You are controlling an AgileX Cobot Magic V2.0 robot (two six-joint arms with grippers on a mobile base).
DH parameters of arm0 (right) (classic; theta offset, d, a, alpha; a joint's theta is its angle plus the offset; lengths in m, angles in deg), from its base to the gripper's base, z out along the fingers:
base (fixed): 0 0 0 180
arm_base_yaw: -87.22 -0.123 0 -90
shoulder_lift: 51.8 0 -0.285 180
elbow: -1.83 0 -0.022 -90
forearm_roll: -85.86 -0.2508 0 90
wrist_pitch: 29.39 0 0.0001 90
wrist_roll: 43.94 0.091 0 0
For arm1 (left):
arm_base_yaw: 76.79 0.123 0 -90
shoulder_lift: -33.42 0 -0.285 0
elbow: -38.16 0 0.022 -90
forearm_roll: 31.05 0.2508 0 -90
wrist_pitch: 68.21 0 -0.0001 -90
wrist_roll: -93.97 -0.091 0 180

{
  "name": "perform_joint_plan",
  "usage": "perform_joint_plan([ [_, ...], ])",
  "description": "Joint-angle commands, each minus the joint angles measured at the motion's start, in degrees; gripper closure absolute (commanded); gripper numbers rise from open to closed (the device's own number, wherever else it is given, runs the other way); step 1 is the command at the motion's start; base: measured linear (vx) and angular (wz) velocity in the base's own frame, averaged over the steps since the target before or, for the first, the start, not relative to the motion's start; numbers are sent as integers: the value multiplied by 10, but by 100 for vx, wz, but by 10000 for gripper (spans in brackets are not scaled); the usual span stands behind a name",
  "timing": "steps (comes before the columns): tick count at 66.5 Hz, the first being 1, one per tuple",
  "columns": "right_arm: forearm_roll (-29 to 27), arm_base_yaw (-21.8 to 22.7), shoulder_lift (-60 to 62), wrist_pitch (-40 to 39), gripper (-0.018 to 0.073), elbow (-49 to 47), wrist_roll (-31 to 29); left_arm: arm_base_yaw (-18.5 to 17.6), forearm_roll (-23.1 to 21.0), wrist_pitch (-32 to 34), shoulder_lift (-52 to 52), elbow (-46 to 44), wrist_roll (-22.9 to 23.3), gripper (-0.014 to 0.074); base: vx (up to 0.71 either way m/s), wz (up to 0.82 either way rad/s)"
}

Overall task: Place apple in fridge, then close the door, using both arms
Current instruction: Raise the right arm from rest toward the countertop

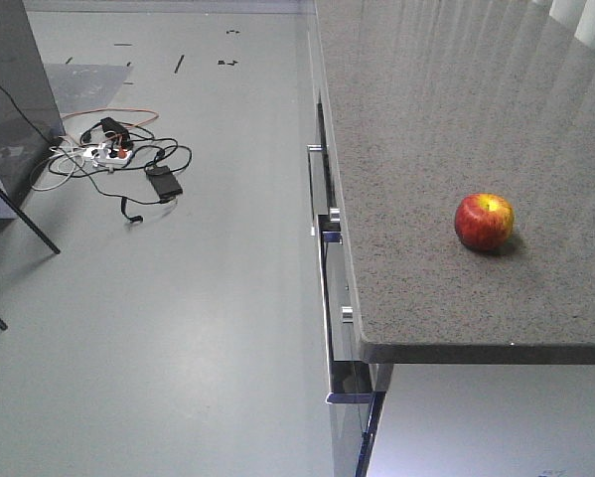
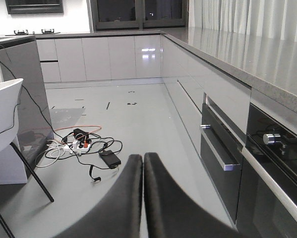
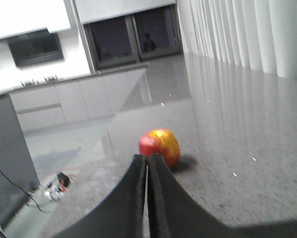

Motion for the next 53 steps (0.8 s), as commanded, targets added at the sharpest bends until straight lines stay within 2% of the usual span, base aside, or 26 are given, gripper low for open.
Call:
perform_joint_plan([
  [1, -2, 1, -6, -42, 559, -20, 16, 0, -1, 38, -4, 9, 0, 604, 0, 0],
  [10, 1, 1, -38, -13, 529, -86, 19, 0, -1, 38, -4, 9, 0, 604, 0, 0],
  [16, 14, 1, -69, -9, 457, -137, 18, 0, -1, 38, -4, 9, 0, 604, 0, 0],
  [22, 29, 1, -102, -7, 339, -188, 18, 0, -1, 38, -4, 9, 0, 604, 0, 0],
  [31, 32, 2, -151, -9, 70, -246, 17, 0, -1, 38, -4, 9, 0, 604, 0, 0],
  [38, 40, 2, -175, -63, -62, -262, 1, 0, -1, 38, -4, 9, 0, 604, 0, 0],
  [43, 41, 2, -192, -107, -100, -265, 5, 0, -1, 38, -4, 9, 0, 604, 0, 0],
  [48, 55, 2, -223, -73, -94, -296, 8, 0, -1, 38, -4, 9, 0, 604, 0, 0],
  [53, 100, 2, -265, -23, -82, -346, 4, 0, -1, 38, -4, 9, 0, 604, 0, 0],
])
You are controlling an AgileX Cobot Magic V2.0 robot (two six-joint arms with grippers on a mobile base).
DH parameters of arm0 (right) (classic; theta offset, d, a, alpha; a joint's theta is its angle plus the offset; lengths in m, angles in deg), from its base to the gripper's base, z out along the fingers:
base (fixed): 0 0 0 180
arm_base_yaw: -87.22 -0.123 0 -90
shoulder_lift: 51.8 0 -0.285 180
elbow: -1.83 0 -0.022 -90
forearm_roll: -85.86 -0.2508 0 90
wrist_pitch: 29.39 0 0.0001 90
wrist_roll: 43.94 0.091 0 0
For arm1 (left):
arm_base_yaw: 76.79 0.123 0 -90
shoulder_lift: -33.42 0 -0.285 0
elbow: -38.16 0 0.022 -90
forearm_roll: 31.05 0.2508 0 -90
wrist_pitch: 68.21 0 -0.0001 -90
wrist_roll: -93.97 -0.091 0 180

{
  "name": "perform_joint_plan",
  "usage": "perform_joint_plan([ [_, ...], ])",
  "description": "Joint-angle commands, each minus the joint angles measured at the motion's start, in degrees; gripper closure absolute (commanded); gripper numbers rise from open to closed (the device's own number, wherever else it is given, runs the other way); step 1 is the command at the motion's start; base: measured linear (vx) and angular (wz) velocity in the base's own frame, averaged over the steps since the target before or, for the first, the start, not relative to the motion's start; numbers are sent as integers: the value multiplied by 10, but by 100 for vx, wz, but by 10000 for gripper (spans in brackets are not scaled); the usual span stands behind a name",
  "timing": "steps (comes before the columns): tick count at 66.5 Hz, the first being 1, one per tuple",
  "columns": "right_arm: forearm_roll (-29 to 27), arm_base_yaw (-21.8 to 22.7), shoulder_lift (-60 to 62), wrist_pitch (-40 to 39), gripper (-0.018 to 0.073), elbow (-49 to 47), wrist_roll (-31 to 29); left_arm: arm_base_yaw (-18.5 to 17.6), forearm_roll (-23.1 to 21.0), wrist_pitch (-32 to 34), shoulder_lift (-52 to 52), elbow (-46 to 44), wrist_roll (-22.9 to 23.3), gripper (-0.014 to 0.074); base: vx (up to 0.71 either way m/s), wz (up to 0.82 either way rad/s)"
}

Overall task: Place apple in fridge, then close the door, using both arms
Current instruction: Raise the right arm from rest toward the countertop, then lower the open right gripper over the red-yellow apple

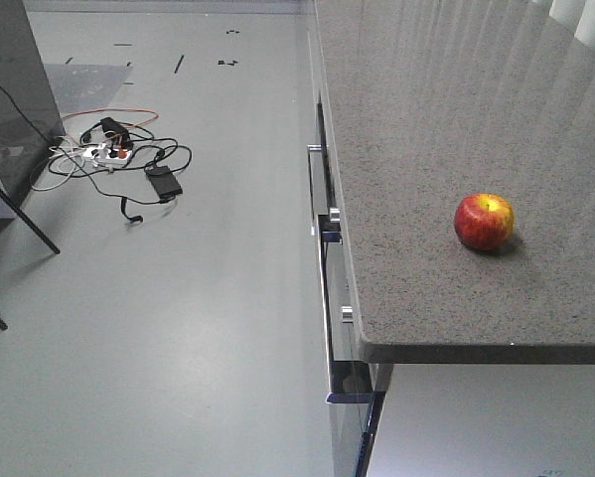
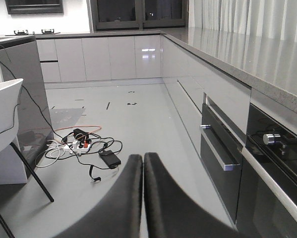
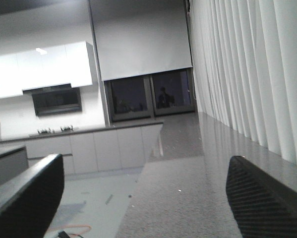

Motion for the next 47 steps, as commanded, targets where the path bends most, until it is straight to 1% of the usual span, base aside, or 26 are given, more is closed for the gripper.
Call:
perform_joint_plan([
  [1, 54, 1, -57, 15, -80, -75, -7, 0, -1, 38, -4, 9, 0, 604, 0, 0],
  [6, 92, 1, -118, 55, -69, -139, -7, 0, -1, 38, -4, 9, 0, 604, 0, 0],
  [8, 99, 1, -139, 71, -65, -161, -7, 0, -1, 38, -4, 9, 0, 604, 0, 0],
  [13, 102, 1, -201, 105, -54, -219, -11, 0, -1, 38, -4, 9, 0, 604, 0, 0],
  [25, 86, 1, -353, 146, -39, -322, -34, 0, -1, 38, -4, 9, 0, 604, 0, 0],
  [29, 67, 1, -398, 154, -39, -342, -52, 0, -1, 38, -4, 9, 0, 604, 0, 0],
  [34, 38, 1, -450, 165, -36, -366, -90, 0, -1, 38, -4, 9, 0, 604, 0, 0],
  [40, -10, 1, -506, 178, -35, -388, -143, 0, -1, 37, -4, 9, 0, 604, 0, 0],
  [47, -105, 1, -568, 212, -35, -424, -222, 0, -1, 37, -4, 9, 0, 604, 0, 0],
])
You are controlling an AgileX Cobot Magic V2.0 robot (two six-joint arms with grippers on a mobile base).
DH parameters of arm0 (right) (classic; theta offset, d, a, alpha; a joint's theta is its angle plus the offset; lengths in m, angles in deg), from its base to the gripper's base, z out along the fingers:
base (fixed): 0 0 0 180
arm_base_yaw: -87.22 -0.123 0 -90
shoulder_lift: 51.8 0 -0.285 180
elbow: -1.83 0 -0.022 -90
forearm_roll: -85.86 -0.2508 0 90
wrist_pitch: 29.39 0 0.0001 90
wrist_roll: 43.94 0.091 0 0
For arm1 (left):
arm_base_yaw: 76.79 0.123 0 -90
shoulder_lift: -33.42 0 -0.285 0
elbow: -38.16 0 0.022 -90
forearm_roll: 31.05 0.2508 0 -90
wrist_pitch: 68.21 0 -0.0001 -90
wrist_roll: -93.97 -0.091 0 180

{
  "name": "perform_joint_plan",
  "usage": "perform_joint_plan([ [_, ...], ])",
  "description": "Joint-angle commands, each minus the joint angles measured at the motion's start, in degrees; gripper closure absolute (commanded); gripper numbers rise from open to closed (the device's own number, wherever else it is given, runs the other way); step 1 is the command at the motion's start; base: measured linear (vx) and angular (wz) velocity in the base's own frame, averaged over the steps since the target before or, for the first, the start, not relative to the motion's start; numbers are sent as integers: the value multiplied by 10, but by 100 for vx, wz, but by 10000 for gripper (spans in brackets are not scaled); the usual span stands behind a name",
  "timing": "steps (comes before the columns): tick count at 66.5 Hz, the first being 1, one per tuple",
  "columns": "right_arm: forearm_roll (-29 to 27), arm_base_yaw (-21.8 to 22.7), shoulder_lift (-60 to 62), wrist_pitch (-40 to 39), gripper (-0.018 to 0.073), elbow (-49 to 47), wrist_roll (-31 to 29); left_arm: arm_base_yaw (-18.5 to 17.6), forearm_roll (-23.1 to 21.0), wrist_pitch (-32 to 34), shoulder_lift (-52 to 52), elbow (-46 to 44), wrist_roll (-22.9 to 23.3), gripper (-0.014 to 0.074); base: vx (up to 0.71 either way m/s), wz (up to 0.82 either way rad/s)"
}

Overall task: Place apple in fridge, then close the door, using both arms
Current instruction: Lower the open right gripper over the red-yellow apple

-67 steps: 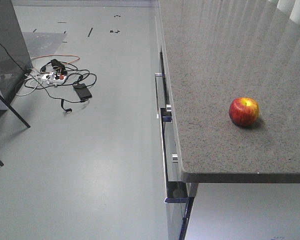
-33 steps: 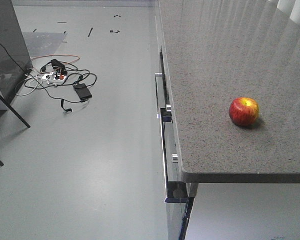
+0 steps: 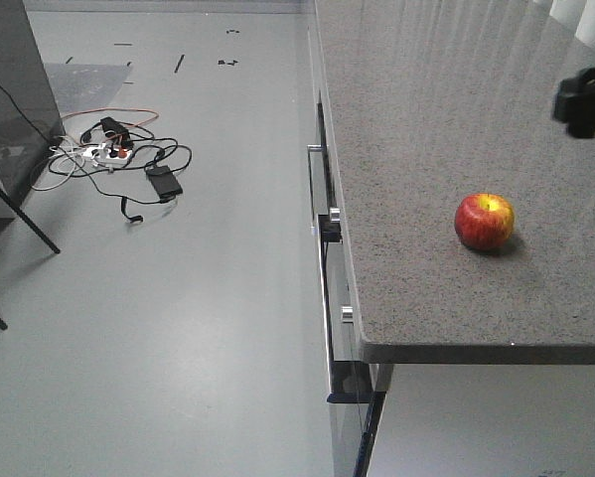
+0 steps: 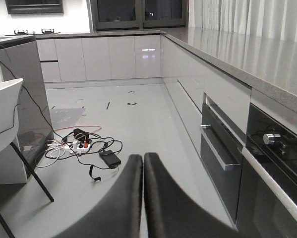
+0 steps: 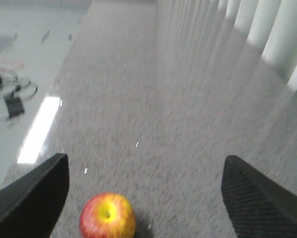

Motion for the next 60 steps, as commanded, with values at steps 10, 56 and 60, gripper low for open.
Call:
perform_joint_plan([
  [10, -232, 1, -98, 59, -35, -113, -219, 0, -1, 37, -4, 9, 0, 604, 0, 0],
  [56, -244, 3, -290, 166, -35, -259, -212, 0, -1, 37, -4, 9, 0, 604, 0, 0],
  [60, -244, 3, -296, 166, -35, -259, -212, 0, -1, 37, -4, 9, 0, 604, 0, 0],
])
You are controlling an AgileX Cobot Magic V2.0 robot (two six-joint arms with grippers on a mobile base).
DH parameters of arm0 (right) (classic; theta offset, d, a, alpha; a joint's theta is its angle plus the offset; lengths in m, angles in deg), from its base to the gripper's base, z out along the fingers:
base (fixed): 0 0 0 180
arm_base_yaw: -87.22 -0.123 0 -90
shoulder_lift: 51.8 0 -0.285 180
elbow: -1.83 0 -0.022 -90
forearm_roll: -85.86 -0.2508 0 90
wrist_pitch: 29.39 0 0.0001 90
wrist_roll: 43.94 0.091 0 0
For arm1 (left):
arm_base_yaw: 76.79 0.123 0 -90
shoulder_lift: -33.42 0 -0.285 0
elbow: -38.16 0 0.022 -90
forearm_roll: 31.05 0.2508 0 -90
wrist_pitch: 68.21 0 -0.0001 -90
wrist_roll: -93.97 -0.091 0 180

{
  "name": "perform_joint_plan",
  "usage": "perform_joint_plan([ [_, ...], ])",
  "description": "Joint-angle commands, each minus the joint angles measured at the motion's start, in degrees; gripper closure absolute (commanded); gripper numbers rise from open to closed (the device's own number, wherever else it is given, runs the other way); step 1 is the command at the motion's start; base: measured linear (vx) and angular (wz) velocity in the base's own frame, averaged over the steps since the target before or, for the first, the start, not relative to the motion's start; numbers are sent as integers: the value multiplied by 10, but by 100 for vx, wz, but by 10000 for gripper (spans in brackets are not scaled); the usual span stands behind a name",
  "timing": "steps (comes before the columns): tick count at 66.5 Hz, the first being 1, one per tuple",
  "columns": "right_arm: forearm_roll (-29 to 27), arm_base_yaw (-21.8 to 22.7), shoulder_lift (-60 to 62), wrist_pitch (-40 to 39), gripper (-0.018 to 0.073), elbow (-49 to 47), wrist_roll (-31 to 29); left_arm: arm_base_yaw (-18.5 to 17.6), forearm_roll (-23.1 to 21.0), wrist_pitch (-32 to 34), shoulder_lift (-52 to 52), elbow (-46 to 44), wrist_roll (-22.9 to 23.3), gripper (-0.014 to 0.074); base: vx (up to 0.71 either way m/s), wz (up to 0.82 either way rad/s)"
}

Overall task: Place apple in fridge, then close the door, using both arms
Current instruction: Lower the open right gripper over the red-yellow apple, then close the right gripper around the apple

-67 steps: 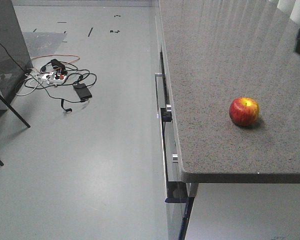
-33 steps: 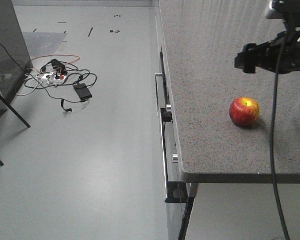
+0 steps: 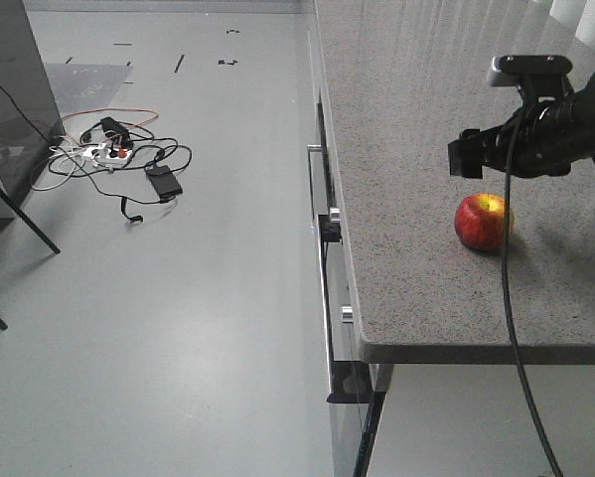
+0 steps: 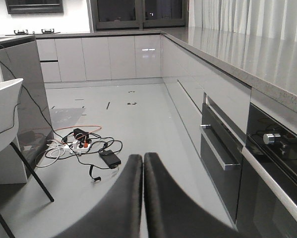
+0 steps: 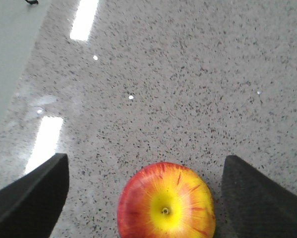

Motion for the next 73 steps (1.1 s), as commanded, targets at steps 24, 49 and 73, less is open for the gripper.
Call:
perform_joint_plan([
  [24, 43, 3, -29, -28, -35, -19, 48, 0, -1, 37, -4, 9, 0, 604, 0, 0],
  [49, 76, 3, -57, -12, -14, -19, 64, 0, -1, 37, -4, 9, 0, 604, 0, 0],
  [73, 76, 3, -51, 11, 232, -19, 62, 0, -1, 37, -4, 9, 0, 604, 0, 0],
])
